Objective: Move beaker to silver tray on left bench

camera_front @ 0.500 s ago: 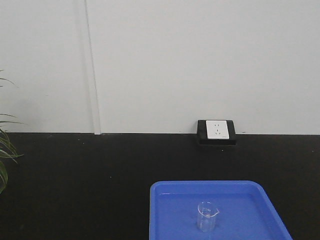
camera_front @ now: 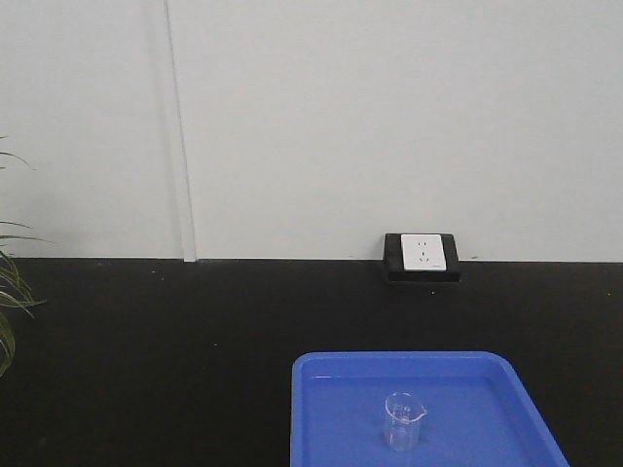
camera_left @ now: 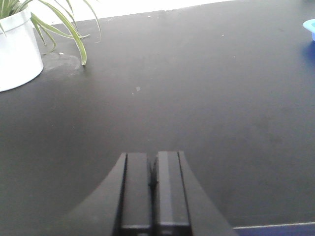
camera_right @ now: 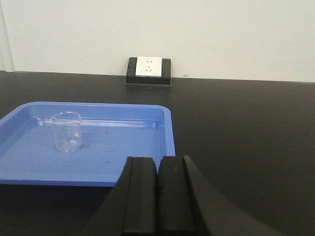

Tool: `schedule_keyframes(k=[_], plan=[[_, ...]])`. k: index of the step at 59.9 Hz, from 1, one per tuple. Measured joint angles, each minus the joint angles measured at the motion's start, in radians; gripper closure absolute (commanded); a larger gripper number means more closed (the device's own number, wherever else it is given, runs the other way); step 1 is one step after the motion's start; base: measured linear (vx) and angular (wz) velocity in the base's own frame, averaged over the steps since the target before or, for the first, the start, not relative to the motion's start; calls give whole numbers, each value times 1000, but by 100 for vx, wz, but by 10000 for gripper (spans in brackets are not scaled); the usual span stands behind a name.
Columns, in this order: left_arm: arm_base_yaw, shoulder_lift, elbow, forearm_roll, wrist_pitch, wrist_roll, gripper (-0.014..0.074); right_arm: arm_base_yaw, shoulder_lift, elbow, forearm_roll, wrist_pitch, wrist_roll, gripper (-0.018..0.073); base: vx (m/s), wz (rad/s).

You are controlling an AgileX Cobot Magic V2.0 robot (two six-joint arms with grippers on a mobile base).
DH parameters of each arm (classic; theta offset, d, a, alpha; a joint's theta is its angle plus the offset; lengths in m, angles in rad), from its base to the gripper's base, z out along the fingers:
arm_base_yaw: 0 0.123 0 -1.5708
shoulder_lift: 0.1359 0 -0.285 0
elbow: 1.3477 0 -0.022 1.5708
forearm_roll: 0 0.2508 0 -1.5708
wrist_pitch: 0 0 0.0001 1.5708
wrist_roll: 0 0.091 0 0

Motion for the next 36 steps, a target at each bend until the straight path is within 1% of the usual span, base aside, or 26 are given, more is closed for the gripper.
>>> schedule_keyframes(k=[28,36], plan=[[0,0,0,0,0,0,595,0,0,0,0,0,0,571,0,0],[0,0,0,0,0,0,595,0,0,0,0,-30,-2,571,0,0]])
